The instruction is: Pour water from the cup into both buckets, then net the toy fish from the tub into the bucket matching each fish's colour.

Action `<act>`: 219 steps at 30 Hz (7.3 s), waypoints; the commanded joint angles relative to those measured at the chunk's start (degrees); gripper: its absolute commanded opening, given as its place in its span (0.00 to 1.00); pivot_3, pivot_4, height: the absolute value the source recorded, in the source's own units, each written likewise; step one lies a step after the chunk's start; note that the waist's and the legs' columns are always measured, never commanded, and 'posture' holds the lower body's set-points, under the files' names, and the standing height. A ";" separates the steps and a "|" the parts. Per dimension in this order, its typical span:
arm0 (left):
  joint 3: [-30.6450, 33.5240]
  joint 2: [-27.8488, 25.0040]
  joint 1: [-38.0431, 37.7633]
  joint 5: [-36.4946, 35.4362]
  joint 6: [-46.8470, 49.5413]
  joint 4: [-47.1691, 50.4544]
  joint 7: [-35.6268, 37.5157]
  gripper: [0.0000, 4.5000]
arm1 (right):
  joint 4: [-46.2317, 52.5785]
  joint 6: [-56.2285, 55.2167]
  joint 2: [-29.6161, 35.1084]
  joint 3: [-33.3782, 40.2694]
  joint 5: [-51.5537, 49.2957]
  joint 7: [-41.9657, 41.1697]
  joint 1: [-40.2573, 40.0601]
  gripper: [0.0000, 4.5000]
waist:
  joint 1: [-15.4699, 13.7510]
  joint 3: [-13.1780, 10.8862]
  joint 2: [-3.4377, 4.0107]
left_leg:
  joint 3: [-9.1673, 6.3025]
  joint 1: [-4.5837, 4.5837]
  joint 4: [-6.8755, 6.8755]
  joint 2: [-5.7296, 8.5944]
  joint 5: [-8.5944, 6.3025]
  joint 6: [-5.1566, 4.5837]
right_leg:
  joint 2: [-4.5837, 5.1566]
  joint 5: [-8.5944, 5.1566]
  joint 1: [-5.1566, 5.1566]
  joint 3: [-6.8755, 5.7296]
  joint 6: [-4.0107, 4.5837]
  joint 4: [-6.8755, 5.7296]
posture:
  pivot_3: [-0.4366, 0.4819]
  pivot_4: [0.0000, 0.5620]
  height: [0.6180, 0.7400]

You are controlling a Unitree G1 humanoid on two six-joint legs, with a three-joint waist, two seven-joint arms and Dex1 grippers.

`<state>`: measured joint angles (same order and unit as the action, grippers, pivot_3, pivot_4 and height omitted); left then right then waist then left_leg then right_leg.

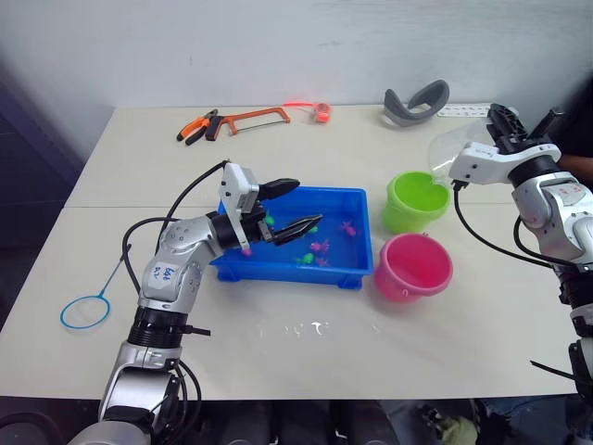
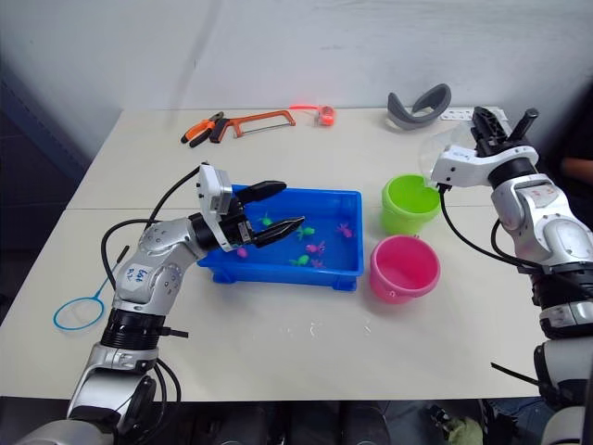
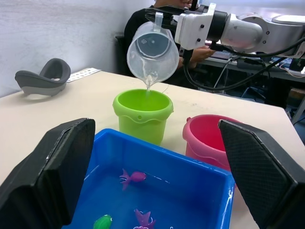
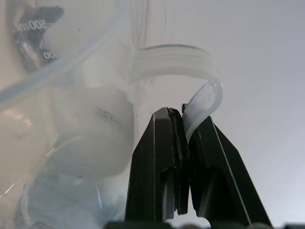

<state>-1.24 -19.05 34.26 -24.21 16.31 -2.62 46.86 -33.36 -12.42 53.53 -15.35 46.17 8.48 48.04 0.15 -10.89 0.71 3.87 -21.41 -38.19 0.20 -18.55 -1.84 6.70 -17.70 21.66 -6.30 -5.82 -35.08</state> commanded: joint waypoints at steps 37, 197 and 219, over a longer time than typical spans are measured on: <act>0.37 -10.04 -4.55 -9.95 4.07 12.05 19.70 1.00 | 19.22 40.35 -14.18 54.93 -69.22 -29.28 -27.32 0.02 | -0.25 -0.03 -0.04 | -0.10 0.06 -0.01 0.00 0.04 -0.03 | 0.03 0.00 -0.09 -0.05 0.00 -0.09 | 0.48 0.27 1.00; -5.26 -40.27 -0.39 3.51 3.90 10.98 33.46 0.01 | 66.33 32.25 -7.64 17.69 -80.72 -64.58 -40.10 1.00 | -0.12 -0.38 -0.89 | 0.07 0.16 -0.05 0.08 -0.36 -0.26 | 0.73 0.03 -0.07 -0.31 0.04 -0.09 | 0.48 0.27 1.00; -12.79 -29.55 9.22 10.35 6.53 7.36 33.93 0.01 | 58.30 48.44 -17.54 -0.75 -73.74 -60.41 -14.83 1.00 | -0.10 -0.44 -0.90 | -0.05 -0.29 -0.80 0.06 -0.35 -0.38 | 0.66 0.02 0.15 -0.41 0.04 -0.45 | 0.48 0.27 1.00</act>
<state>-14.22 -47.99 42.50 -14.08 23.23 3.78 80.20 24.35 36.30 36.29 -16.08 -27.96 -51.57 32.45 0.05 -11.33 -0.19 3.81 -21.70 -39.01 0.26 -18.90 -2.22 7.36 -17.69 21.81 -6.73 -5.78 -35.53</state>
